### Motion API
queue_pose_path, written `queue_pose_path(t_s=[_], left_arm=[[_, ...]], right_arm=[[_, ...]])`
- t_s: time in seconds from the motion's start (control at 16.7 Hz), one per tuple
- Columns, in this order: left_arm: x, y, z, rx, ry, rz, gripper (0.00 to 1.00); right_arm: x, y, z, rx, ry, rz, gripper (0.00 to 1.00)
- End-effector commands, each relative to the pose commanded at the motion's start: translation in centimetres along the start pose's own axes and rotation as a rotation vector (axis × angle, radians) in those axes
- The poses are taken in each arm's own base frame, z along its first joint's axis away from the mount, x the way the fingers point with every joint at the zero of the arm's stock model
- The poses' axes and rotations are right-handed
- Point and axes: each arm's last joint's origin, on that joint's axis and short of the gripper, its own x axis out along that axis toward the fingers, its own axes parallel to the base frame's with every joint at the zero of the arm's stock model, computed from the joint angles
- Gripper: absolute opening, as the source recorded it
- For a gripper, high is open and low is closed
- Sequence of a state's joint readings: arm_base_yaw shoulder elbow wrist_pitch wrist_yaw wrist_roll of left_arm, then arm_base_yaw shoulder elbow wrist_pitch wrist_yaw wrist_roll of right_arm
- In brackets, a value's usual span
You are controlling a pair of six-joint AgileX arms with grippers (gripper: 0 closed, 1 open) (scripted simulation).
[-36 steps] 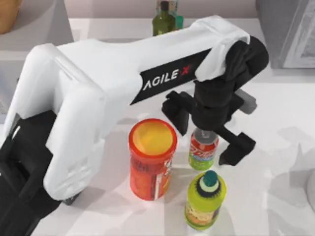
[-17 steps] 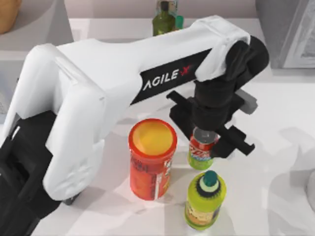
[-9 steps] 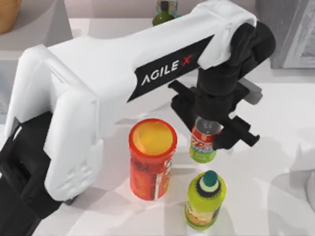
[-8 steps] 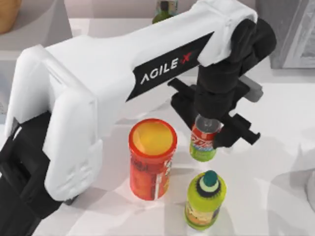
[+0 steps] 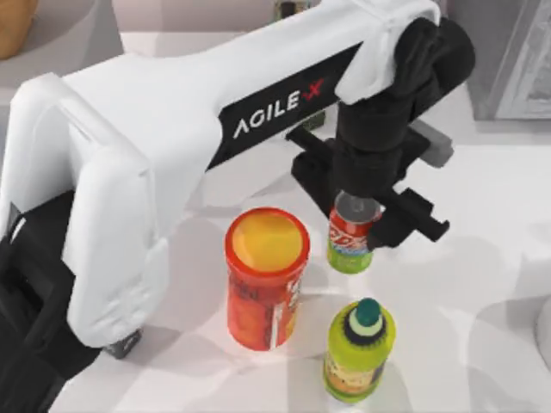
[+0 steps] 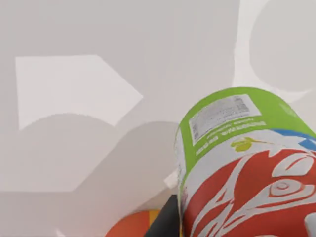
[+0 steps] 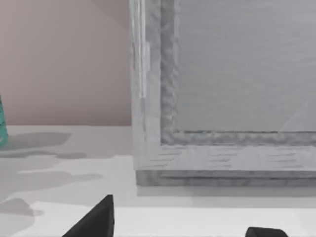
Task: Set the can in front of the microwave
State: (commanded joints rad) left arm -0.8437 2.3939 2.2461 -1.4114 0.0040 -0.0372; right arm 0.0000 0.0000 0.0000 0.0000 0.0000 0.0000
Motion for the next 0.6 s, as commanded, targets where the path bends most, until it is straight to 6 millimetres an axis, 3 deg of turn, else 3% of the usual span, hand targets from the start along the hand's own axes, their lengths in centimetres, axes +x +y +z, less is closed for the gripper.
queue_pose_path(t_s=[0.3, 0.6], left_arm=[[-3.9, 7.0, -2.9, -0.126, -0.095, 0.014, 0.00], [-8.1, 14.1, -10.7, -0.312, -0.179, 0.033, 0.00]], right_arm=[[0.0, 0.0, 0.0, 0.000, 0.000, 0.000, 1.00], [0.0, 0.0, 0.0, 0.000, 0.000, 0.000, 1.00]])
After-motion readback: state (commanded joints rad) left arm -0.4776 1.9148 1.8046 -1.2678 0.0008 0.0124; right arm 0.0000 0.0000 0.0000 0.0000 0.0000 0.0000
